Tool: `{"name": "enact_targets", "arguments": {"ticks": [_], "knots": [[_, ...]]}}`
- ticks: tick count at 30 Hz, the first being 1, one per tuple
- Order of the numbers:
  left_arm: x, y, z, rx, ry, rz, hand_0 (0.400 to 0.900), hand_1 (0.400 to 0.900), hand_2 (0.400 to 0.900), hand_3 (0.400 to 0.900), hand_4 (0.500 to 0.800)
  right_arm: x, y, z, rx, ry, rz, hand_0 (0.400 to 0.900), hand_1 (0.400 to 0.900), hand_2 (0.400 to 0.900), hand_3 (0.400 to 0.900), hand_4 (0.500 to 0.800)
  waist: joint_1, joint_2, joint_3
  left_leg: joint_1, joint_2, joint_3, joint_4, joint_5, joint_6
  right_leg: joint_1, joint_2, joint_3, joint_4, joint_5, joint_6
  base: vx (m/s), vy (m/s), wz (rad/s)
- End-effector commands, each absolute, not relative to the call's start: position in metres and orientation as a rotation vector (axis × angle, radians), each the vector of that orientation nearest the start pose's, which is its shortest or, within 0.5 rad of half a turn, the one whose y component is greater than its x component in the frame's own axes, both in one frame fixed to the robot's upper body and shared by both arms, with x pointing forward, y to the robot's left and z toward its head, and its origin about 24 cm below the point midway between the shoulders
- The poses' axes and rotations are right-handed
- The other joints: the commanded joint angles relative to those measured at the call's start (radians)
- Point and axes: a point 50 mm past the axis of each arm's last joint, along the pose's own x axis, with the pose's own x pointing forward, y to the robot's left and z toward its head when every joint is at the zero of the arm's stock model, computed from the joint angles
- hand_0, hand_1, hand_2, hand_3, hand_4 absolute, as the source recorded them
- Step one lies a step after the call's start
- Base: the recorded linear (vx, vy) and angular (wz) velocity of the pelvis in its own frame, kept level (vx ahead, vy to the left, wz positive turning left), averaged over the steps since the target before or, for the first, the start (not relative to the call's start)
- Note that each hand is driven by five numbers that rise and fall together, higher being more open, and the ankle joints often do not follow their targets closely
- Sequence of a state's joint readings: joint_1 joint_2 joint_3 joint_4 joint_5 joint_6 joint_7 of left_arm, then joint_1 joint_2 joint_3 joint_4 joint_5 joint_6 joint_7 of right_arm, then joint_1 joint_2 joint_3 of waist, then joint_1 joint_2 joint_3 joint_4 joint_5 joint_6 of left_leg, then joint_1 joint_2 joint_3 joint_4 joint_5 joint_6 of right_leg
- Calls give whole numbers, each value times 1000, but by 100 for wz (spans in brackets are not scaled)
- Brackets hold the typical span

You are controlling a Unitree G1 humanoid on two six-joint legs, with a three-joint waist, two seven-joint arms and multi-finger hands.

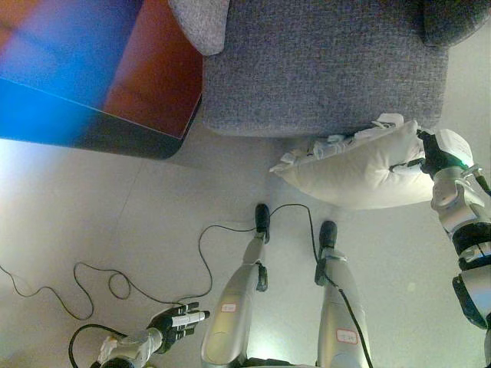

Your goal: Pick up the pillow and put it on the sofa.

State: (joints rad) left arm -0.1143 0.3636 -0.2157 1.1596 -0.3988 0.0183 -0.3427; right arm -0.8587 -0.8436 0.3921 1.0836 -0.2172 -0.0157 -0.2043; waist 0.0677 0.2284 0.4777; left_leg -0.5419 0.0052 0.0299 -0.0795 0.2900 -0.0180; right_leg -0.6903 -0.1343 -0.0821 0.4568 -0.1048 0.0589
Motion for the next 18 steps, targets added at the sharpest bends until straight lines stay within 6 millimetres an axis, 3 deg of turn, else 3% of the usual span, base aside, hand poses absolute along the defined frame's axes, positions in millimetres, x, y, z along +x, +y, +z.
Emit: {"name": "enact_targets", "arguments": {"ticks": [1, 2, 3, 4, 18], "knots": [[119, 260, -143, -45, 1166, -57, 900, 900, 900, 900, 800, 356, -363, 241, -1162, 12, -510, 900, 900, 900, 900, 800, 13, 37, 42, 56, -42, -22, 3, -98, -32, 108, 9, -54, -283, 149, 20, 6, -2, 4], [118, 259, -143, -44, 1167, -57, 900, 900, 900, 900, 800, 357, -360, 242, -1156, 15, -478, 835, 835, 835, 835, 761, 14, 38, 42, 54, -41, -20, 4, -98, -33, 105, 8, -55, -280, 148, 20, 6, -6, 4], [118, 260, -143, -43, 1166, -57, 900, 900, 900, 900, 800, 358, -358, 242, -1159, 16, -459, 835, 835, 835, 835, 761, 15, 38, 42, 53, -40, -20, 5, -98, -34, 102, 7, -56, -277, 146, 21, 2, -16, 5], [118, 261, -143, -39, 1165, -55, 900, 900, 900, 900, 800, 360, -355, 241, -1152, 20, -424, 400, 400, 400, 400, 500, 17, 38, 42, 50, -40, -19, 6, -98, -35, 99, 8, -57, -273, 145, 20, -3, -27, 4], [113, 268, -141, -16, 1159, -62, 900, 900, 900, 900, 800, 360, -351, 238, -1156, -2, -338, 400, 400, 400, 400, 500, 14, 3, 42, 120, -23, -13, -1, -112, -39, 169, 6, -80, -300, 151, 22, 3, -11, -1]]}}
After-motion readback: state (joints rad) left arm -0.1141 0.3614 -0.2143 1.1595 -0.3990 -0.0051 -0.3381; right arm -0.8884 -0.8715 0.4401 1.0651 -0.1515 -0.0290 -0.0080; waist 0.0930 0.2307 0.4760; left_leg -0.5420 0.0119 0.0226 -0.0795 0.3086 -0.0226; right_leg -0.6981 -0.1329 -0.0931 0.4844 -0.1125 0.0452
